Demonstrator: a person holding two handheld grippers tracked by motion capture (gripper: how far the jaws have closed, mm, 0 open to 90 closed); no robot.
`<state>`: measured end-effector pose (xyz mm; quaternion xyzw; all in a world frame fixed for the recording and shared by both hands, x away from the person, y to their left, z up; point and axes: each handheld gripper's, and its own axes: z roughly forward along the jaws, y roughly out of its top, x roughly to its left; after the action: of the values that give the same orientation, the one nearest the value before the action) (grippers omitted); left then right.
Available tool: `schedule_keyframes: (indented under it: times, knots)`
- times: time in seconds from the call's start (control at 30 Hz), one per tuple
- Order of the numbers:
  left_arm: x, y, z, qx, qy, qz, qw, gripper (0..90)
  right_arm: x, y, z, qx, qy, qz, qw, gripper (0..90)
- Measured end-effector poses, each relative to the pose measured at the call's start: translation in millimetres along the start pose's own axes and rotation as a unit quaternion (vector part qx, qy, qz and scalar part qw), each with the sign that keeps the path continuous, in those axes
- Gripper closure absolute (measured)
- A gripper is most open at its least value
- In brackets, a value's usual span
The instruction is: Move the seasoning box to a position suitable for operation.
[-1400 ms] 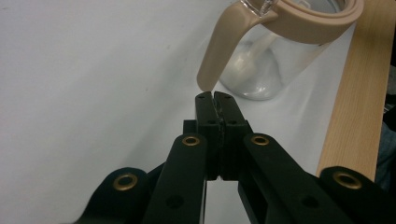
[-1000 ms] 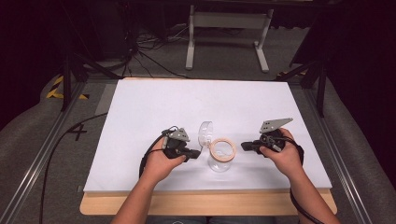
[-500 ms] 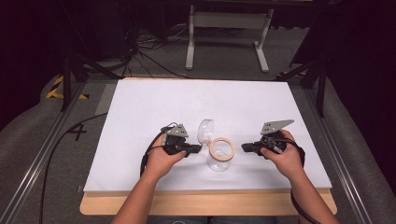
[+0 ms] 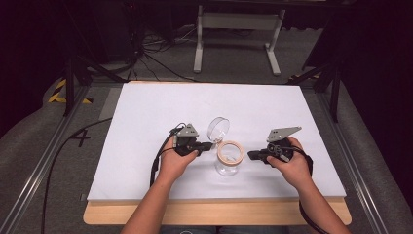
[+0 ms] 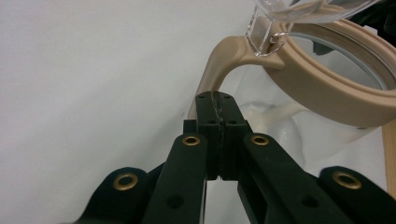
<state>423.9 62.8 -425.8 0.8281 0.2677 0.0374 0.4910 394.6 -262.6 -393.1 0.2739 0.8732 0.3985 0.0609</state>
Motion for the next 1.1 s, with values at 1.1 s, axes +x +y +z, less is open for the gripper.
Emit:
schedule_keyframes:
  times: [1.1]
  knots:
    - [7.8,-12.9,-71.0,-0.008,0.044,-0.036,0.9983,87.7,17.9,2.0,28.3,0.042,0.043,-0.025,0.9979,90.0]
